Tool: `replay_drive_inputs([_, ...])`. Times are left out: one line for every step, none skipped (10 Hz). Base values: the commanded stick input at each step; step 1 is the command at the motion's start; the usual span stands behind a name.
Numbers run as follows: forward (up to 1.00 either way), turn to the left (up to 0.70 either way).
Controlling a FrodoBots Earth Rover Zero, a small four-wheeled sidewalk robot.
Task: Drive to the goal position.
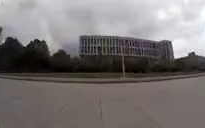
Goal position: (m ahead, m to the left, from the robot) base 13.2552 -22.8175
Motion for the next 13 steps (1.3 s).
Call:
replay_drive_inputs([0.0,-0.7])
replay_drive_inputs([0.0,-0.7])
replay_drive_inputs([0.0,-0.7])
replay_drive_inputs([0.0,-0.7])
replay_drive_inputs([0.0,-0.7])
replay_drive_inputs([0.0,-0.7])
replay_drive_inputs([0.0,-0.7])
replay_drive_inputs([0.0,-0.7])
replay_drive_inputs([0.0,-0.7])
replay_drive_inputs([0.0,-0.7])
replay_drive_inputs([0.0,-0.7])
replay_drive_inputs([0.0,-0.7])
replay_drive_inputs([0.0,-0.7])
